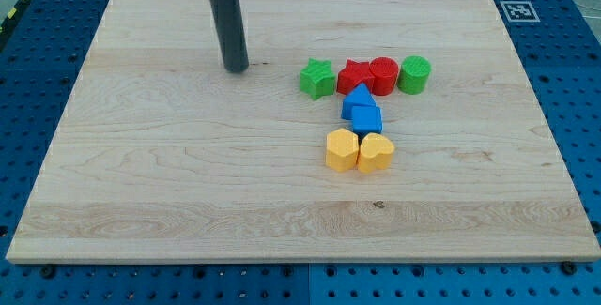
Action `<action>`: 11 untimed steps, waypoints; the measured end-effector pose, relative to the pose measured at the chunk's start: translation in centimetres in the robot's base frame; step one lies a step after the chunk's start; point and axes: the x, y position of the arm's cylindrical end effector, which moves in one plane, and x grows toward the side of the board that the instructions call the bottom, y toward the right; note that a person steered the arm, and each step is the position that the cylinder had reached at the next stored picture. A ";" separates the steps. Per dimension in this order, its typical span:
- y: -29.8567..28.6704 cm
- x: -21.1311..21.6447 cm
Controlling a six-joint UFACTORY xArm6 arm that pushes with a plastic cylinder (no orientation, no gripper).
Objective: Slide the green star slightly towards bottom left
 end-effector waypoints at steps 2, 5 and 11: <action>12.3 -3.3; 11.6 2.5; 5.4 10.6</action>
